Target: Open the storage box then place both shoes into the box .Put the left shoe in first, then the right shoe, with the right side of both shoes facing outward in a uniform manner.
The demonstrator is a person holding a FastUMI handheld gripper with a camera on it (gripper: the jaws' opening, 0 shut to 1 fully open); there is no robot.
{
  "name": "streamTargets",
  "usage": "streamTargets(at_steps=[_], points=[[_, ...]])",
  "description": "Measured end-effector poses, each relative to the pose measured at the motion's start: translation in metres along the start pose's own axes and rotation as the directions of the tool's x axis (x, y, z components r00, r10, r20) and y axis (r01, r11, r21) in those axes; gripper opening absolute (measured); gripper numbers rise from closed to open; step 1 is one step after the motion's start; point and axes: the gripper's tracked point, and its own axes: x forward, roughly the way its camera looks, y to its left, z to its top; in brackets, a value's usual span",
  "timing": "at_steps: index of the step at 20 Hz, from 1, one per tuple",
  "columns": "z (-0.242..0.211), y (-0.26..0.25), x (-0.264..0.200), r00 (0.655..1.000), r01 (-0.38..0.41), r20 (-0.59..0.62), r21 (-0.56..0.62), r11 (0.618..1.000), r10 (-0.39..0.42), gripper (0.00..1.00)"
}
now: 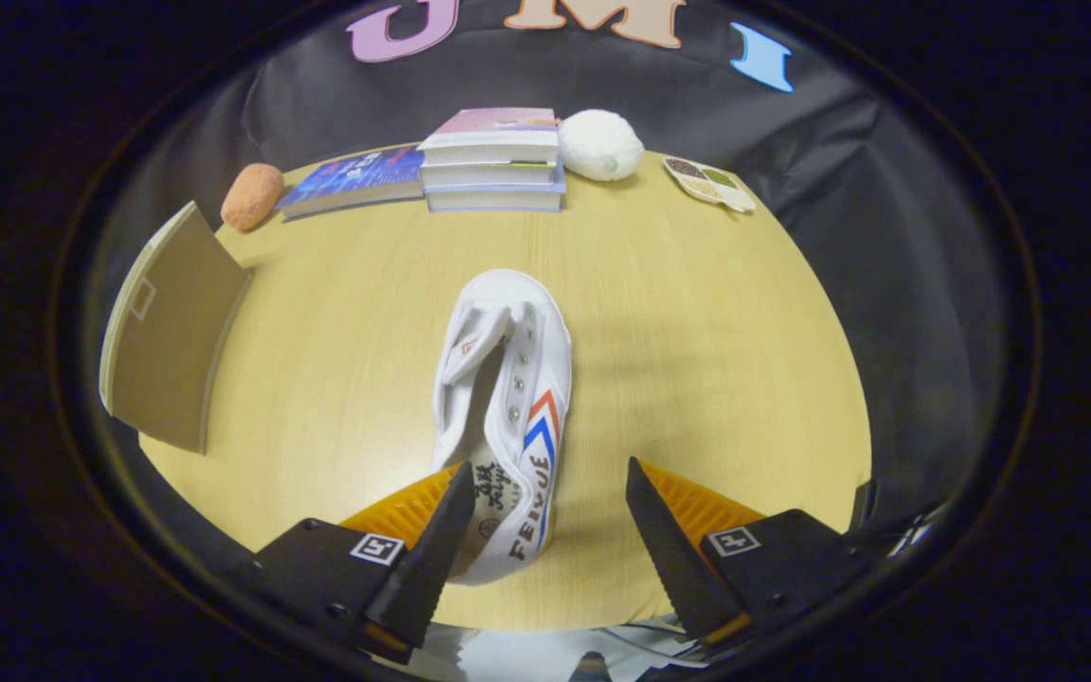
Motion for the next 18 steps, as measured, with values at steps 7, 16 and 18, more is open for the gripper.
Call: streamTargets(at_steps=[7,16,18], points=[[0.021,-0.015,0.035,0.998,0.06,-0.001,0.033,0.998,-0.06,0.7],[0.032,0.001,0.061,0.995,-0.07,-0.064,0.173,0.982,0.082,0.19],[0.029,0.002,0.061,0.989,-0.11,-0.075,0.207,0.972,0.127,0.16]])
